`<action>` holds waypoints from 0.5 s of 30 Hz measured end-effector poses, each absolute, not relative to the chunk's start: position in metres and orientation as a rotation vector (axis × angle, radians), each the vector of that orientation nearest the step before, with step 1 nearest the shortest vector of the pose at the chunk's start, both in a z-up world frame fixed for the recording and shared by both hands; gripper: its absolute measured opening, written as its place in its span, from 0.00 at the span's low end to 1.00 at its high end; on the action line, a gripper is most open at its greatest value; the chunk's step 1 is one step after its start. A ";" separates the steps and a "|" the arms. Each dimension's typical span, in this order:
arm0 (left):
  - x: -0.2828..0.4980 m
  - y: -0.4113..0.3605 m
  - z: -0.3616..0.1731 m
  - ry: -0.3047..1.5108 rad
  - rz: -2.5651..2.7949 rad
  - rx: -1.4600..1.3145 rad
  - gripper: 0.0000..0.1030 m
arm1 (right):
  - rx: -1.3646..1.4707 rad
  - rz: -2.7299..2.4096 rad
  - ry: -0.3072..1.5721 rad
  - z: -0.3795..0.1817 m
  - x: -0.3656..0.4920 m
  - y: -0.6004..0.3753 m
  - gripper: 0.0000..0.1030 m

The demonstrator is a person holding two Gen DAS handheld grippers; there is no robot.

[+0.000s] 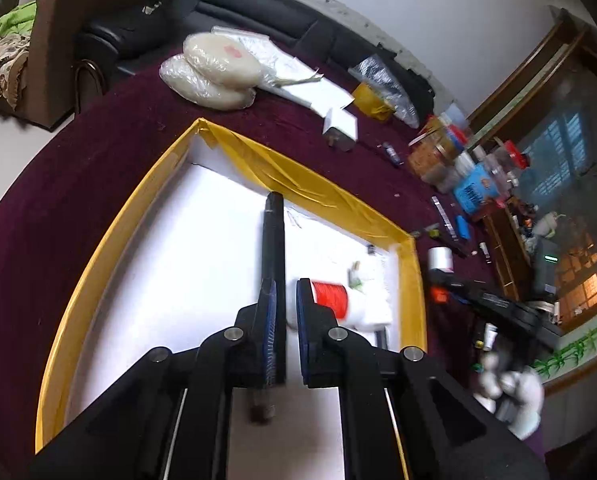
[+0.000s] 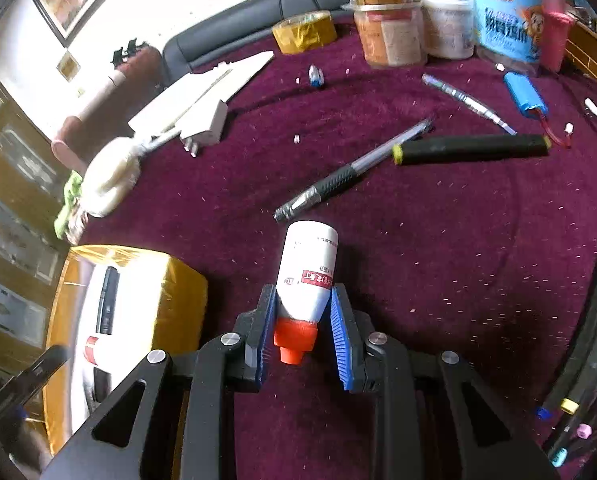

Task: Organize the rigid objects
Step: 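Lower the white glue bottle into the tray and open the right tool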

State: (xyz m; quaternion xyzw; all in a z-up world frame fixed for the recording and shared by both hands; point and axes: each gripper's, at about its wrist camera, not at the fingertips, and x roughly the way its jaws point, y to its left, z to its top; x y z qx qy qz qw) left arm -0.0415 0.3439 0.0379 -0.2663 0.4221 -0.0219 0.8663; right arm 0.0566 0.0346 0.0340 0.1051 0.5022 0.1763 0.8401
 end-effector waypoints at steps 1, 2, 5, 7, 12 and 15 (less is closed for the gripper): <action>-0.036 0.344 0.034 0.899 -0.034 -0.556 0.09 | 0.230 0.384 1.047 0.040 0.054 0.034 0.23; -0.033 0.345 0.031 0.906 -0.023 -0.565 0.14 | 0.236 0.394 1.037 0.046 0.053 0.034 0.23; -0.035 0.348 0.025 0.896 -0.013 -0.614 0.35 | 0.255 0.492 0.993 0.073 0.037 0.035 0.23; -0.042 0.353 0.023 0.869 -0.007 -0.651 0.40 | 0.237 0.590 0.986 0.085 0.023 0.049 0.23; -0.057 0.370 0.010 0.839 0.045 -0.758 0.40 | 0.117 0.822 1.035 0.090 -0.015 0.106 0.23; -0.067 0.381 0.005 0.815 0.070 -0.840 0.41 | 0.047 0.930 1.109 0.076 -0.035 0.145 0.23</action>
